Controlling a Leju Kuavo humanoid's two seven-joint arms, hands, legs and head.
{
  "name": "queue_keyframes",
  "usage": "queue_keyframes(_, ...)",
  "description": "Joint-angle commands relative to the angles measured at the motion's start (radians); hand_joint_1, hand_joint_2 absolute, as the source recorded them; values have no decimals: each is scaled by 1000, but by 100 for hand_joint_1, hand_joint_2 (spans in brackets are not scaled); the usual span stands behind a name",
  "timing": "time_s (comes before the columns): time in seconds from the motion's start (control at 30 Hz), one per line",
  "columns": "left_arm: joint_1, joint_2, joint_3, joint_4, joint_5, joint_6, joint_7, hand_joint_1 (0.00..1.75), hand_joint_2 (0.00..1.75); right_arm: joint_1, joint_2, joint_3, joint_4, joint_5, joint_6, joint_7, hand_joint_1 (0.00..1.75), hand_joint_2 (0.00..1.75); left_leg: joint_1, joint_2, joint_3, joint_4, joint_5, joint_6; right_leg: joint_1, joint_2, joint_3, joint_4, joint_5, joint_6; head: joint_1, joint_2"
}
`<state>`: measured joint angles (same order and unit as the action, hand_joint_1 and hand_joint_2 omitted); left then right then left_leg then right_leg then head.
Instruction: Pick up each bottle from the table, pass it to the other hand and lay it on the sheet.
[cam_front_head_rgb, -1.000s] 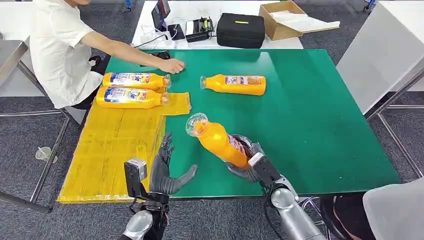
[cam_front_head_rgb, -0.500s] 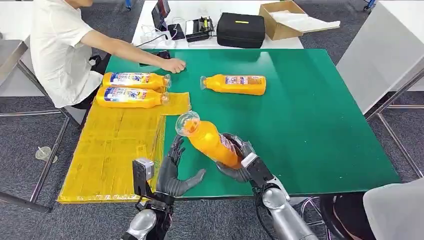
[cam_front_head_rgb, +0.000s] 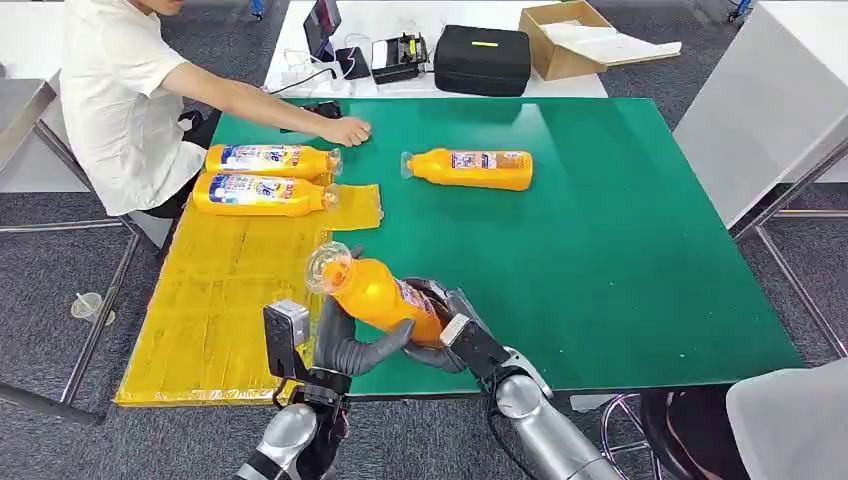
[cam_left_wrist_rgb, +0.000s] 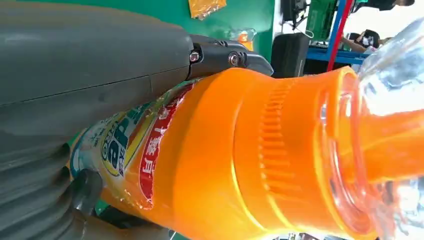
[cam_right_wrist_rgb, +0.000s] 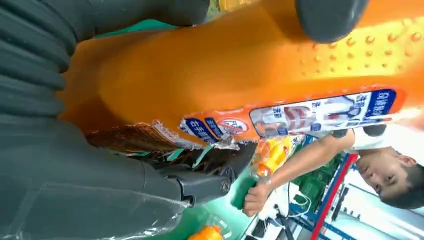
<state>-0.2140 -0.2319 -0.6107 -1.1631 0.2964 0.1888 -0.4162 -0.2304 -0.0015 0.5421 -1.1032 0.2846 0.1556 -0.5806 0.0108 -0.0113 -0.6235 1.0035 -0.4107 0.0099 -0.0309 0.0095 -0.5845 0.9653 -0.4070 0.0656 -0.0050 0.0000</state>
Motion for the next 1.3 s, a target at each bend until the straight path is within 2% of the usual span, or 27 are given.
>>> queue_keyframes(0.03, -62, -1, 1, 64, 7, 10, -10, 0, 175, -79, 2, 106, 104, 11, 10, 10, 175, 175, 0, 2, 2, 0, -1, 0, 1, 0, 2, 0, 0, -3, 0, 0)
queue_keyframes(0.13, -59, -5, 18, 58, 89, -71, 40, 0, 175, -101, 9, 128, 132, 12, 2, 7, 175, 175, 1, 2, 2, 0, -1, 0, 1, 1, 1, 0, 0, -2, 0, 0)
queue_keyframes(0.17, -61, -5, 19, 62, 97, -76, 41, 17, 175, -103, 9, 132, 131, 11, 2, 5, 175, 175, 0, 2, 2, 0, -1, 0, 1, 1, 1, 0, 0, -2, 0, 0)
queue_keyframes(0.2, -61, -7, 21, 63, 101, -77, 40, 175, 175, -104, 8, 133, 129, 9, 2, 5, 175, 175, 1, 3, 3, 0, -1, 0, 1, 1, 2, 0, 0, -3, 0, 0)
queue_keyframes(0.23, -55, -10, 39, 65, 165, -124, 65, 175, 175, -105, 7, 134, 128, 5, 6, 3, 175, 175, 0, 2, 2, 0, -1, 0, 1, 1, 2, 0, 0, -3, 0, 0)
queue_keyframes(0.37, -45, -11, 56, 55, 212, -150, 63, 175, 175, -105, 6, 132, 131, -9, 14, 3, 175, 175, 1, 3, 5, 1, -3, 0, 2, 1, 5, 0, -2, -6, 0, 0)
queue_keyframes(0.4, -45, -11, 56, 55, 212, -150, 63, 175, 175, -105, 6, 132, 131, -9, 14, 3, 161, 175, 1, 2, 3, 0, -1, 0, 1, 1, 3, 0, -1, -3, 0, 0)
queue_keyframes(0.43, -35, -11, 67, 35, 250, -165, 74, 175, 175, -102, 9, 128, 137, -20, 19, 2, 133, 175, 0, 2, 3, 0, -1, 0, 1, 1, 2, 0, -1, -3, 0, 0)
queue_keyframes(0.47, -31, -12, 69, 26, 267, -167, 77, 175, 175, -101, 10, 129, 140, -20, 16, 2, 58, 175, 1, 3, 4, 0, -2, 0, 1, 1, 4, 0, -1, -4, 0, 0)
queue_keyframes(0.5, -29, -8, 63, 14, 277, -164, 77, 175, 175, -99, 15, 126, 146, -27, 17, 3, 0, 175, 1, 2, 3, 0, -1, 0, 1, 0, 2, 0, -1, -3, 0, 0)
queue_keyframes(0.8, -4, 5, 56, -28, 343, -161, 84, 175, 175, -85, 34, 117, 147, -52, 0, 2, 0, 175, 1, 2, 2, 0, -2, 0, 1, 1, 2, 0, -1, -3, 0, 0)
queue_keyframes(0.87, -9, 9, 62, -40, 256, -54, 6, 175, 175, -60, 32, 89, 124, -57, -53, 11, 0, 175, 1, 2, 3, 1, -2, 0, 2, 0, 3, 0, -2, -4, 0, 0)
queue_keyframes(0.93, -13, 30, 63, -62, 81, 122, -78, 175, 175, 4, 18, 34, 75, -47, -150, 4, 0, 175, 1, 0, 1, 0, -1, 0, 1, -1, 1, 0, -1, -3, 0, 0)
queue_keyframes(0.97, -17, 45, 69, -59, -58, 264, -125, 175, 175, 39, 16, -8, 49, -20, -246, -5, 0, 0, 1, -1, 3, 0, -1, 0, 2, -3, 3, 0, -2, -4, 0, 0)
queue_keyframes(1.0, -8, 55, 92, -68, -115, 305, -137, 175, 175, 66, 6, -35, 26, -5, -275, -14, 0, 0, 1, -1, 2, -1, -1, 0, 2, -3, 3, -1, -1, -3, 0, 0)
queue_keyframes(1.03, -15, 69, 114, -35, -371, 509, -195, 175, 175, 93, 15, -93, 9, 45, -400, -30, 0, 0, 1, -2, 2, -1, 0, 0, 1, -3, 3, -1, -2, -3, 0, 0)
queue_keyframes(1.07, -7, 74, 130, -41, -373, 505, -194, 175, 175, 99, 7, -107, 7, 46, -399, -33, 0, 0, 1, -2, 4, -1, -1, 0, 2, -4, 5, -1, -2, -4, 0, 0)
queue_keyframes(1.1, 19, 31, 251, -30, -589, 509, -223, 175, 175, 105, 9, -138, 5, 66, -437, -42, 0, 0, 1, -2, 4, -1, -1, 0, 1, -4, 4, -1, -2, -4, 0, 0)
queue_keyframes(1.13, 72, -84, 546, -80, -965, 509, -237, 175, 175, 111, 26, -201, 4, 91, -525, -59, 0, 0, 0, -1, 2, -1, -1, 0, 1, -1, 2, -1, -1, -2, 0, 0)
queue_keyframes(1.17, 81, -117, 640, -87, -1244, 509, -259, 175, 175, 115, 33, -241, -5, 94, -548, -70, 0, 0, 1, 0, 4, -1, -2, 0, 1, -1, 4, -1, -2, -4, 0, 0)
queue_keyframes(1.3, 82, -111, 651, -78, -1229, 509, -280, 175, 175, 115, 30, -250, -11, 95, -545, -71, 0, 0, 0, 1, 1, 0, -2, 0, 1, 0, 1, 0, -1, -3, 0, 0)
